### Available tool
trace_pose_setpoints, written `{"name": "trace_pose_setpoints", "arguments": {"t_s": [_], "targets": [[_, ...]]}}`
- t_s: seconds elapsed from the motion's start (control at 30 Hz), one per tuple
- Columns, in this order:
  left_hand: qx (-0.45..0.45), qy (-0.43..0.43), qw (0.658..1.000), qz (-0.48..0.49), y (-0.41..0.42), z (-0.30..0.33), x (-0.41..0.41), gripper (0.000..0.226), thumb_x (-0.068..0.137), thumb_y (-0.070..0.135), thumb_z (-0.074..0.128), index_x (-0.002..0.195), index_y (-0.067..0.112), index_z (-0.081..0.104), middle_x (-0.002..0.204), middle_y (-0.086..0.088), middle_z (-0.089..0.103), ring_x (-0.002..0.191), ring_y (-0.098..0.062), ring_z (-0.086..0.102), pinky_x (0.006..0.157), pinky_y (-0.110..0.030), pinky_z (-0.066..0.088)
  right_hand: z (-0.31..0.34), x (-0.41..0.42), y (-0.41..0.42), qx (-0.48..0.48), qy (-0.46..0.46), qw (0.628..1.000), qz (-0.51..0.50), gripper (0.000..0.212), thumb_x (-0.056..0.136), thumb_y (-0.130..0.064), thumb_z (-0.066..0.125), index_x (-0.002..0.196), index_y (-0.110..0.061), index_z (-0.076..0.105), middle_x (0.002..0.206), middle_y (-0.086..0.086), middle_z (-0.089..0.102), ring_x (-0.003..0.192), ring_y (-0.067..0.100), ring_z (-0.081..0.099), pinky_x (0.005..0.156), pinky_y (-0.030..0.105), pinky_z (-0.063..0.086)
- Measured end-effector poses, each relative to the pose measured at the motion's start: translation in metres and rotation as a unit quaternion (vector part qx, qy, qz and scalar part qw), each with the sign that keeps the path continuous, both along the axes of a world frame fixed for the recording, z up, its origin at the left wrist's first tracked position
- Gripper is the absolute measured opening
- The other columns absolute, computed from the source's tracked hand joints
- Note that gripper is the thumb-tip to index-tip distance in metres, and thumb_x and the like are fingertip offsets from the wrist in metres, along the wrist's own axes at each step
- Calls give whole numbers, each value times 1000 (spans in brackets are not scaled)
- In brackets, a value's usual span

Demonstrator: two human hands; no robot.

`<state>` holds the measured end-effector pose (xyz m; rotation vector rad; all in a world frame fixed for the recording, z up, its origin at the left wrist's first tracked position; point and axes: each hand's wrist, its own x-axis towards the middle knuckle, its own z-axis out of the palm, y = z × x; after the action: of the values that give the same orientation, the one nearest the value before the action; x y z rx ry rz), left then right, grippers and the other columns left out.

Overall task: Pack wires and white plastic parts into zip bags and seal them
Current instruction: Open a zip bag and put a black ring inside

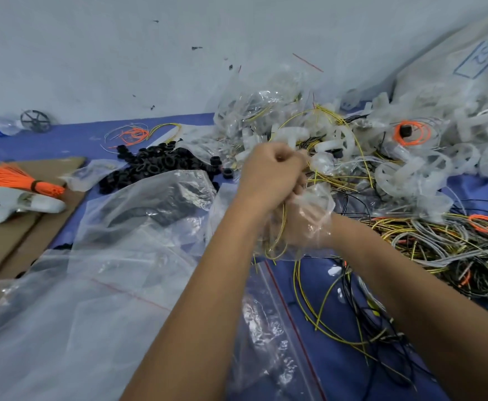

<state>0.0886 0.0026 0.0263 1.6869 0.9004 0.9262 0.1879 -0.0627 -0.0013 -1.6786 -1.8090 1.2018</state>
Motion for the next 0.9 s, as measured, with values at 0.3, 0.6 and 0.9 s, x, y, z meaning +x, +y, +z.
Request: {"name": "trace_pose_setpoints", "arguments": {"t_s": [0.3,0.6,0.9], "targets": [[64,227,971,-30,53,-52,-60,24,108,20,48,113,18,71,111,-2,73,110,-18,67,101,-36,51,-9,43,-17,-3,301,954,-17,32,99,-9,58,129,-10,68,126,23,67,111,39,65,93,48,57],[1,218,972,84,62,-51,-75,30,86,9,77,112,19,67,96,-6,70,94,-25,69,85,-37,57,-20,60,-27,29,334,920,-203,23,87,-12,63,102,-11,80,109,17,76,99,30,75,78,40,63],[-97,221,969,51,60,-38,-91,35,92,13,70,124,23,61,97,-9,73,63,-17,50,53,-26,39,-13,44,-27,114,33,993,-29,13,98,-19,66,109,-13,71,104,5,73,96,22,70,86,39,57]]}}
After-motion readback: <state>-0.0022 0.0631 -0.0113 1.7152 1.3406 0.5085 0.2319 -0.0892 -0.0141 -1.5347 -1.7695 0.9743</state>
